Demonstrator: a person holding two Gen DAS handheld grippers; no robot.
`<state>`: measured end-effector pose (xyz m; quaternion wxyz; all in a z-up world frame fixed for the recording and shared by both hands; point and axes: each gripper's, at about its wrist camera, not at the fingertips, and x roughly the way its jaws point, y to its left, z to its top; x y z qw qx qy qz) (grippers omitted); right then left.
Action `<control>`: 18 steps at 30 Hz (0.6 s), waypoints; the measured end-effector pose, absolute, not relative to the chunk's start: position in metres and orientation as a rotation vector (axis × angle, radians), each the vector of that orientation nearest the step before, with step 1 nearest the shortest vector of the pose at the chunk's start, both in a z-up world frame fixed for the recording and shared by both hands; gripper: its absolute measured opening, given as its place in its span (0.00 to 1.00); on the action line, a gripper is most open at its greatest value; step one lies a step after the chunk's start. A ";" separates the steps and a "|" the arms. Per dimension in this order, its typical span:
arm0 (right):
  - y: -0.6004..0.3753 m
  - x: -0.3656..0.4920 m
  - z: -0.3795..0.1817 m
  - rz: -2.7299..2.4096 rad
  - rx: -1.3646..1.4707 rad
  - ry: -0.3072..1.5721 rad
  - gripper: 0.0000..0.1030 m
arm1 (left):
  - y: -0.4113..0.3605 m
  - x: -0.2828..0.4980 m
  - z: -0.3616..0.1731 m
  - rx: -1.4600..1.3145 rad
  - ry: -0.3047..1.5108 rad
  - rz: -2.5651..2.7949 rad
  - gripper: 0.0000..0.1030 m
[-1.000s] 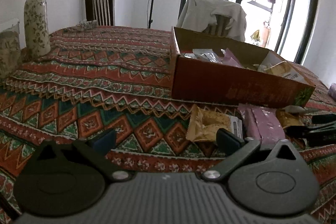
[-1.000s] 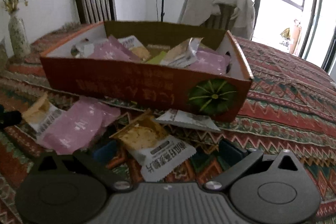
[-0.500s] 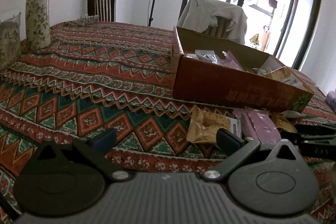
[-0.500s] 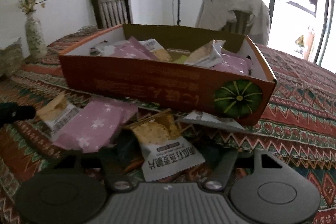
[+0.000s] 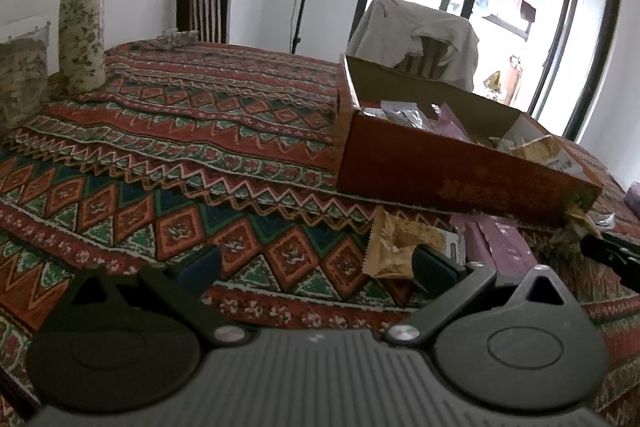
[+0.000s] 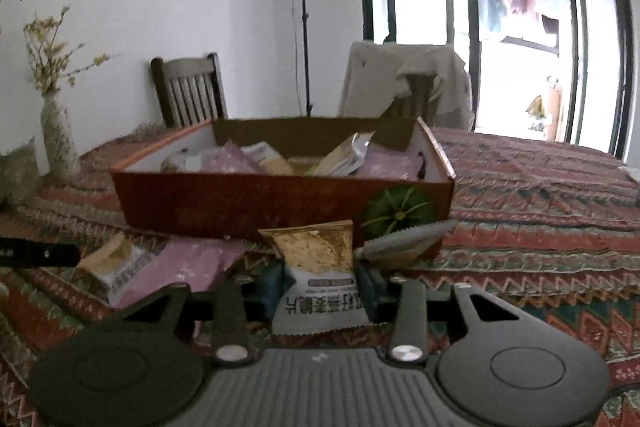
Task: Organize snacks
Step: 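Grasp a cracker packet with the right gripper while the left grasps another cracker packet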
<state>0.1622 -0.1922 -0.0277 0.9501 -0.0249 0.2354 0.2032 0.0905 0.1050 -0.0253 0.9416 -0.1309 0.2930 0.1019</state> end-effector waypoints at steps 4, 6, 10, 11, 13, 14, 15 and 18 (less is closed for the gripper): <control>-0.193 0.161 -0.027 0.409 -0.047 0.463 0.38 | 0.102 0.093 -0.018 -0.257 0.606 0.212 1.00; -0.196 0.161 -0.026 0.403 -0.039 0.457 0.38 | 0.097 0.097 -0.013 -0.238 0.612 0.217 1.00; -0.197 0.160 -0.026 0.392 -0.029 0.454 0.38 | 0.087 0.112 -0.012 -0.210 0.645 0.227 1.00; -0.198 0.160 -0.026 0.391 -0.026 0.453 0.38 | 0.085 0.116 -0.012 -0.209 0.654 0.225 1.00; -0.199 0.159 -0.026 0.387 -0.021 0.450 0.38 | 0.082 0.125 -0.014 -0.218 0.678 0.221 1.00; -0.200 0.159 -0.026 0.385 -0.017 0.449 0.38 | 0.079 0.129 -0.015 -0.222 0.691 0.214 1.00; -0.200 0.159 -0.026 0.383 -0.012 0.449 0.38 | 0.075 0.132 -0.015 -0.221 0.697 0.204 1.00; -0.203 0.160 -0.026 0.378 -0.002 0.450 0.38 | 0.061 0.137 -0.017 -0.185 0.706 0.184 1.00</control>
